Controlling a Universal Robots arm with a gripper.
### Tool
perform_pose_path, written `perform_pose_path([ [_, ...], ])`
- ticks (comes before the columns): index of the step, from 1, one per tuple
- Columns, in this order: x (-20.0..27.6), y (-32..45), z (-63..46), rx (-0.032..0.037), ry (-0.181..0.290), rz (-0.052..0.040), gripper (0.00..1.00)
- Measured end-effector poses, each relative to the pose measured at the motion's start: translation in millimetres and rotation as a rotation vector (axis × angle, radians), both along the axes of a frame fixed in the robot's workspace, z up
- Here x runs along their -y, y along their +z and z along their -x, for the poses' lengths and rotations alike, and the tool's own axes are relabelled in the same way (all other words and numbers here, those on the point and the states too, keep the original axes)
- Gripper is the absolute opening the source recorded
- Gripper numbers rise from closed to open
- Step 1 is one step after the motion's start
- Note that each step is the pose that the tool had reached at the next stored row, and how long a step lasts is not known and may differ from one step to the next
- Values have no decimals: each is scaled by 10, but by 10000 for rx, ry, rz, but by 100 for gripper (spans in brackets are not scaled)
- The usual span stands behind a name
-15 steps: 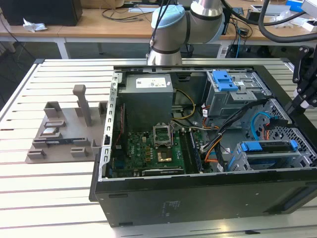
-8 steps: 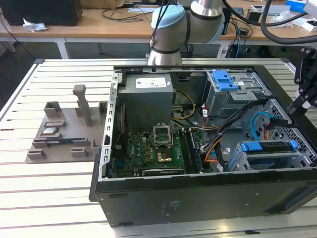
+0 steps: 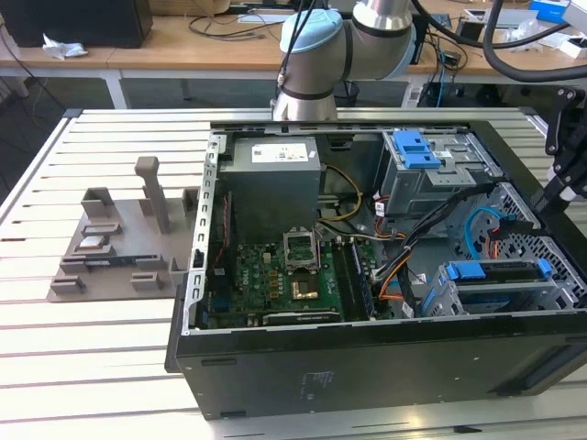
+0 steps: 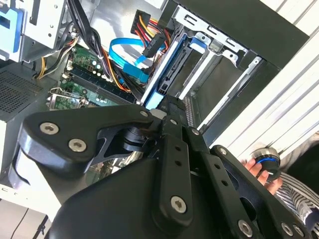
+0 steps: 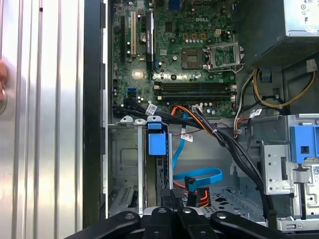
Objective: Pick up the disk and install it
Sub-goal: 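Insert the first disk wire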
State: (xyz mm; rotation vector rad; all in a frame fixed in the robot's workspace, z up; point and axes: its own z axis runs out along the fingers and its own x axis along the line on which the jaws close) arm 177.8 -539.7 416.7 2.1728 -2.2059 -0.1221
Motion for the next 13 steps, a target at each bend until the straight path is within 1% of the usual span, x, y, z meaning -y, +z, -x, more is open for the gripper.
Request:
perform_pose_path([
  [3, -4, -6, -16, 1, 0, 1, 11],
  [13, -43, -48, -93, 0, 1, 1, 11],
])
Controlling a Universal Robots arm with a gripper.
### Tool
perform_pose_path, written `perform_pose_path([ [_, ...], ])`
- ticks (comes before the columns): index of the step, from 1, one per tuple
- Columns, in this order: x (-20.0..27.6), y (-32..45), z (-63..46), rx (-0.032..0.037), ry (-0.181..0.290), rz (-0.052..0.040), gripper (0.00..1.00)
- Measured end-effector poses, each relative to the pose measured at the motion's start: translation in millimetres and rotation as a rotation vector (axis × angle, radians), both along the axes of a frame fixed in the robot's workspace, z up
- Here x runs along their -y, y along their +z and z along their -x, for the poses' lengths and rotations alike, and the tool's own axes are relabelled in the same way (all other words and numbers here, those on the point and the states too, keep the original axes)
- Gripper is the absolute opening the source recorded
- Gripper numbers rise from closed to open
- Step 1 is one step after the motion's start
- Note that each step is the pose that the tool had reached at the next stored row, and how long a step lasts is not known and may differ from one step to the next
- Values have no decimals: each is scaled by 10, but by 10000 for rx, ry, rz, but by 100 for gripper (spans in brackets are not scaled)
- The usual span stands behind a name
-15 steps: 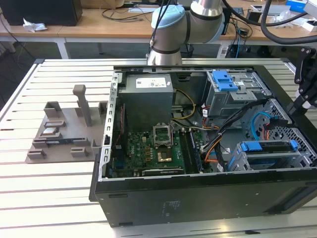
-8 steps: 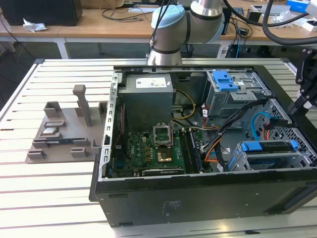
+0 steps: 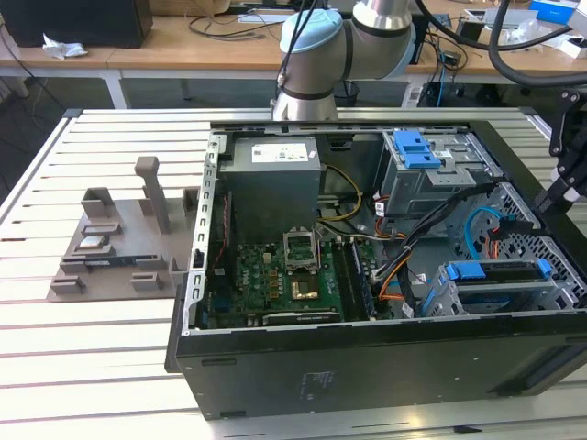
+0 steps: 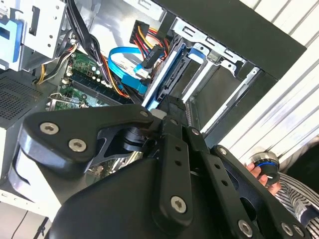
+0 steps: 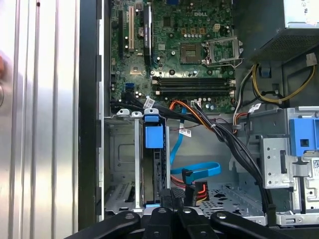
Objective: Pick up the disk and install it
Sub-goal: 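Insert the first disk wire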
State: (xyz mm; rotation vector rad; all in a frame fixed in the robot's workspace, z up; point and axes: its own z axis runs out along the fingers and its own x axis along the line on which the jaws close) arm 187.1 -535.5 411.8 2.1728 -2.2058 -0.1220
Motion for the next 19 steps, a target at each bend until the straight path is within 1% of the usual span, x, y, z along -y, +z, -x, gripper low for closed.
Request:
perform_pose_path([
  [6, -47, -13, -22, 0, -1, -1, 11],
  [16, -87, -29, -37, 0, -1, 0, 11],
  [19, -106, -41, -42, 0, -1, 0, 11],
])
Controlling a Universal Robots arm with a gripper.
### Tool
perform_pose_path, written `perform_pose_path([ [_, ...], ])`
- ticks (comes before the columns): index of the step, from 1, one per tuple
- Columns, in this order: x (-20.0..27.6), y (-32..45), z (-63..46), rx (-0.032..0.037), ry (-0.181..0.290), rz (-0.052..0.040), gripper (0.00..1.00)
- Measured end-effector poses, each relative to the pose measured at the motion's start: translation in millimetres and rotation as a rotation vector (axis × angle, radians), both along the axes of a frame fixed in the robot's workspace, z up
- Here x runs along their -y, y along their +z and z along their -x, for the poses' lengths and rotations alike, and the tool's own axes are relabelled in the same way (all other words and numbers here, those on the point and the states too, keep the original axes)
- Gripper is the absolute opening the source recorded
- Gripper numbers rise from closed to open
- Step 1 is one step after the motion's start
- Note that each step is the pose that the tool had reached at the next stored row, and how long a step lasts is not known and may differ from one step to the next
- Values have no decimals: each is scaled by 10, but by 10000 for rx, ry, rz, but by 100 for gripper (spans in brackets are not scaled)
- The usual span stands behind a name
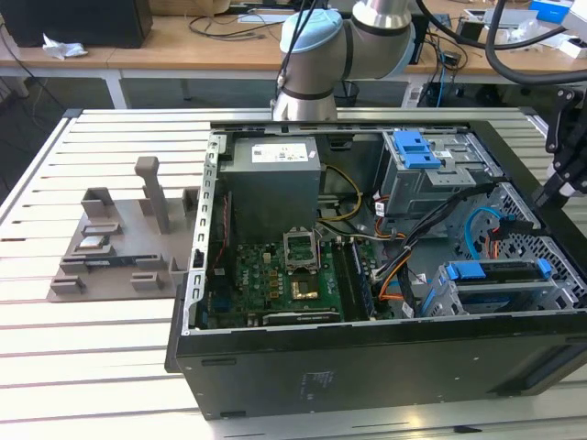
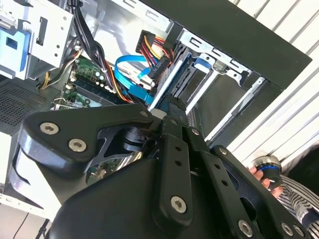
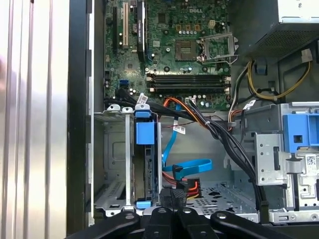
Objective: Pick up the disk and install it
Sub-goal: 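Insert the first disk wire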
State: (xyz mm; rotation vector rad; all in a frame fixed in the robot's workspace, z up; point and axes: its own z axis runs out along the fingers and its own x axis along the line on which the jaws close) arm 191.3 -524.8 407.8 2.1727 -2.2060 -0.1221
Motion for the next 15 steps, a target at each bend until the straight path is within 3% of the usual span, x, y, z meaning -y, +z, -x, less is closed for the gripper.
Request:
perform_pose_path([
  [8, -54, -67, -59, 1, 1, 32, 11],
  [12, -99, -175, -78, 0, 1, 76, 11],
  [14, -124, -207, -86, 0, 1, 136, 11],
  [15, -174, -231, -90, 0, 1, 320, 11],
])
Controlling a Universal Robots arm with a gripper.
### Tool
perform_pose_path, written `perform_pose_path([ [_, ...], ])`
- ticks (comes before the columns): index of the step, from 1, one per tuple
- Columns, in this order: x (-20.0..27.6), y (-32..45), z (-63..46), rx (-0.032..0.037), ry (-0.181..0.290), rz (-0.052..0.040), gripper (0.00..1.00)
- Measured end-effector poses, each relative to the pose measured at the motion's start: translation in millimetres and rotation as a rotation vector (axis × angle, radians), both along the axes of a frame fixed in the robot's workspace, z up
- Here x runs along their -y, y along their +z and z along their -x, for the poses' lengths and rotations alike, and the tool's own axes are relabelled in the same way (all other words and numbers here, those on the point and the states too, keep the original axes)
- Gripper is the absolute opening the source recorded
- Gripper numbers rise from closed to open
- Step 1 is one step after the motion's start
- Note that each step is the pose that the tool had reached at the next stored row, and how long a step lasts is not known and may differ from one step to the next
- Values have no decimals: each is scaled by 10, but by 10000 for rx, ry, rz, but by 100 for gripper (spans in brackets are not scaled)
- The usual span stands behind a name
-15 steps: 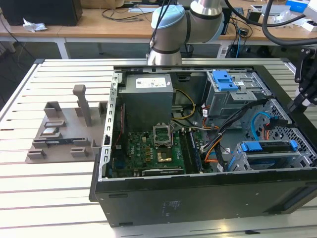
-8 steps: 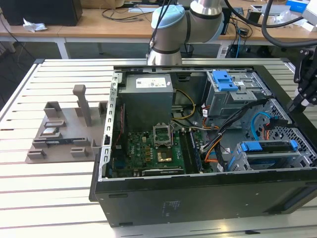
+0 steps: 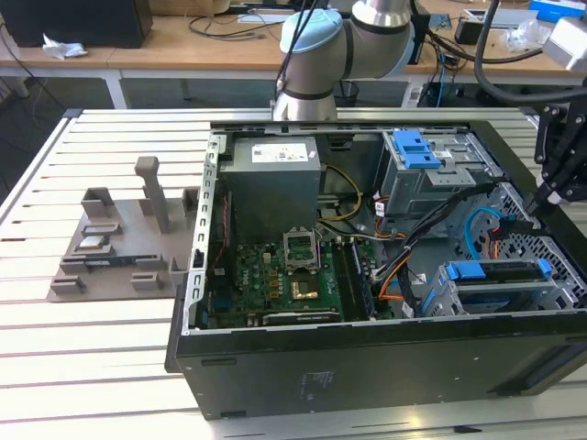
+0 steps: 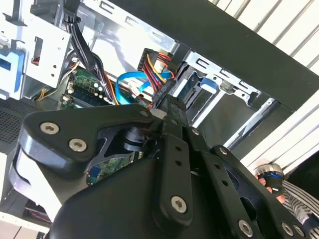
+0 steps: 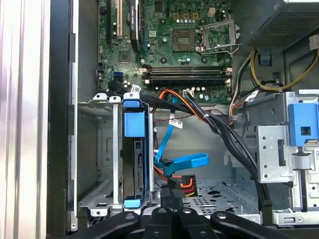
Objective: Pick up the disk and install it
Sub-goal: 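Insert the first disk wire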
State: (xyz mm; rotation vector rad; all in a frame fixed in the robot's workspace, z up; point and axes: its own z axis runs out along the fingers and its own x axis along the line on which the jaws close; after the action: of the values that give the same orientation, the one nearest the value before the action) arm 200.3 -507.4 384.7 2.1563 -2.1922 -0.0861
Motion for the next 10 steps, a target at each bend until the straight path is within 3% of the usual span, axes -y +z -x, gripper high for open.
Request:
perform_pose_path([
  [2, -46, -19, -1, 1, -1, 142, 11],
  [7, -46, -19, -2, 0, -1, 143, 11],
  [8, -46, -19, -2, 0, -1, 144, 24],
  [10, -46, -21, -3, 0, 0, 147, 36],
])
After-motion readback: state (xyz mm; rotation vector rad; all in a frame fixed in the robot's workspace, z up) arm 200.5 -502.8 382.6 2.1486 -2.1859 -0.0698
